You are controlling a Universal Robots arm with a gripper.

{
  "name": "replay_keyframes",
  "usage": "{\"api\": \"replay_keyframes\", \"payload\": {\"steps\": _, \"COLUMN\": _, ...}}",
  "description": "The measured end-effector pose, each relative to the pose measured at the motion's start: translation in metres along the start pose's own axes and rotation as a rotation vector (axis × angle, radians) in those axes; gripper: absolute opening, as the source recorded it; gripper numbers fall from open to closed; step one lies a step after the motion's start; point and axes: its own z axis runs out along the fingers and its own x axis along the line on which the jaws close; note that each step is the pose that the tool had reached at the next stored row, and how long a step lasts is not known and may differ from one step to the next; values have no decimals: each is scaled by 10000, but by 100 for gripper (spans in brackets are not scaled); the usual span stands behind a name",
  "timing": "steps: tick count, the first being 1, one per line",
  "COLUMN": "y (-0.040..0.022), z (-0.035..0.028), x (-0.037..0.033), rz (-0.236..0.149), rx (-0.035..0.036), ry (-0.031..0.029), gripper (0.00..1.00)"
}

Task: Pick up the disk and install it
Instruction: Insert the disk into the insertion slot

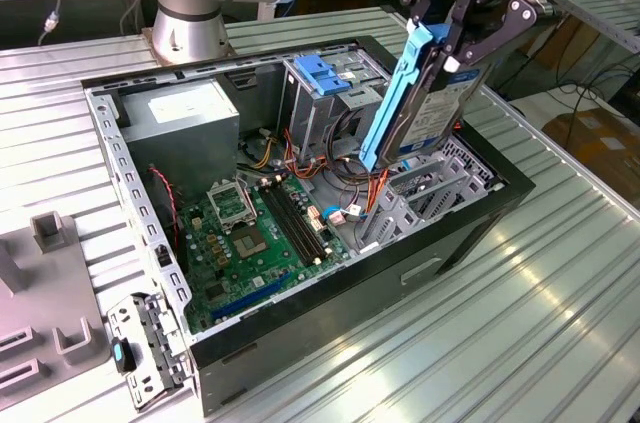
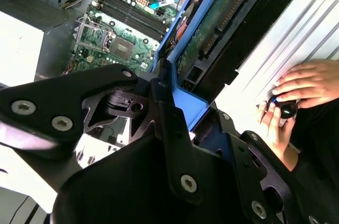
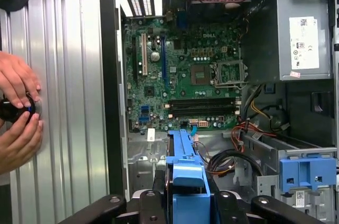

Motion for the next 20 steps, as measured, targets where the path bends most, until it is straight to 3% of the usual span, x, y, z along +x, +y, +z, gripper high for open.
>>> {"api": "replay_keyframes", "payload": {"steps": 4, "y": -92, "z": 41, "x": -4, "rz": -3, "rx": 1, "ry": 3, "gripper": 37}}
{"api": "replay_keyframes", "payload": {"steps": 10, "y": -166, "z": 83, "x": -6, "rz": -40, "rx": 52, "ry": 3, "gripper": 37}}
{"api": "replay_keyframes", "payload": {"steps": 14, "y": -245, "z": 106, "x": -9, "rz": -41, "rx": 83, "ry": 56, "gripper": 37}}
{"api": "replay_keyframes", "payload": {"steps": 20, "y": -337, "z": 134, "x": -10, "rz": -41, "rx": 84, "ry": 58, "gripper": 37}}
